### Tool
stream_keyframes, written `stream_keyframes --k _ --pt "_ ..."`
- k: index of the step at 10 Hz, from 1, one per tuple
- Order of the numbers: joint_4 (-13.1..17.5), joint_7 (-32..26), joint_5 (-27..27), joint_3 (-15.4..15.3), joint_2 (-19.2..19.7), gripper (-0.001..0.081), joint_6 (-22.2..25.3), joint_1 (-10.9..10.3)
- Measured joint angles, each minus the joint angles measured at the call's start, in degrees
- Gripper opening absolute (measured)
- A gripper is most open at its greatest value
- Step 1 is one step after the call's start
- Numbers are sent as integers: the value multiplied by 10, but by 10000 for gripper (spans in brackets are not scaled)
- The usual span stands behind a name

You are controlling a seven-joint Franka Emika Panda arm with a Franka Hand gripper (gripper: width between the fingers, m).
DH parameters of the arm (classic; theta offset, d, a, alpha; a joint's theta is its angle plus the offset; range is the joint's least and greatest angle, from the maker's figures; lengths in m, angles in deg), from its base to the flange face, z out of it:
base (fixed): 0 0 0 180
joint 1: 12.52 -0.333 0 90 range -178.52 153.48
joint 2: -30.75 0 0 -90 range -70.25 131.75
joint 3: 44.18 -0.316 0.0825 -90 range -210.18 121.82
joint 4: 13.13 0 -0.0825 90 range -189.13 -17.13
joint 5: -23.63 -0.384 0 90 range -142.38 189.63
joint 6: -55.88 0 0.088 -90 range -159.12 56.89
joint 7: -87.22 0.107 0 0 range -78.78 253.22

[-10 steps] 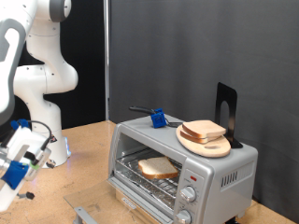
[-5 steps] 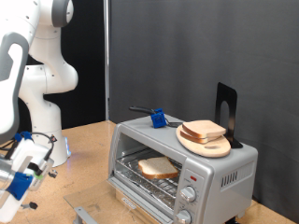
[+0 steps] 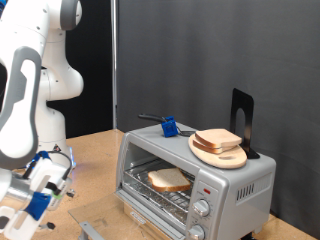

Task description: Make a piece of toast with the oven

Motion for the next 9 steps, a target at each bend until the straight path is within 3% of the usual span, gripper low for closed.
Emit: stream_keyframes --k 6,9 --pt "-56 -15 -47 -37 -9 682 -51 -26" --pt "-62 -21 -44 -38 -33 682 -2 -22"
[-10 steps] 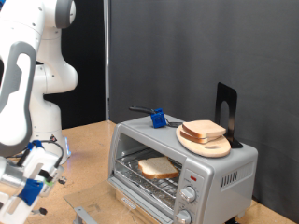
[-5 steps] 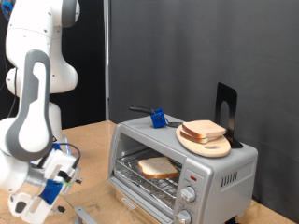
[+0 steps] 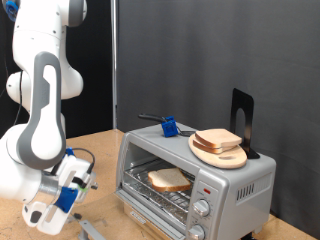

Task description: Make a piece of toast with the oven

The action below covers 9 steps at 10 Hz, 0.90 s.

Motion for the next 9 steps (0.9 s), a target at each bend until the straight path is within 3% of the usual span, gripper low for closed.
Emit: stream_keyframes --k 3,9 --pt "2 6 18 14 -38 682 86 16" --pt "1 57 17 22 -120 682 131 18"
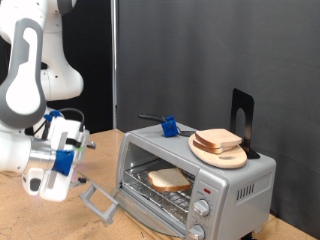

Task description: Make a piece of toast with the oven

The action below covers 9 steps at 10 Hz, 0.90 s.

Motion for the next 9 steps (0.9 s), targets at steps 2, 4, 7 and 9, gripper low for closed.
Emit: stream_keyframes --k 2,4,7,9 --pt "-3 16 -13 -9 -22 682 -11 -5" --pt "-11 21 -21 -20 -38 682 -39 -11" --pt "-30 13 -41 -37 -57 682 -66 -17" --pt "-46 1 -52 -44 -77 682 -81 -18"
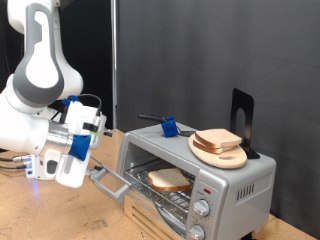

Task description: Make a piece of toast with the oven

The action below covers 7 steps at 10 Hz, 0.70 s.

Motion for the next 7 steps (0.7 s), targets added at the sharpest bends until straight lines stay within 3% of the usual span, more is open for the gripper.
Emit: stream_keyframes --k 5,7 --pt "-38 -32 -23 -21 -54 682 8 -2" --pt "-71 -15 -34 -45 -62 682 -7 -15"
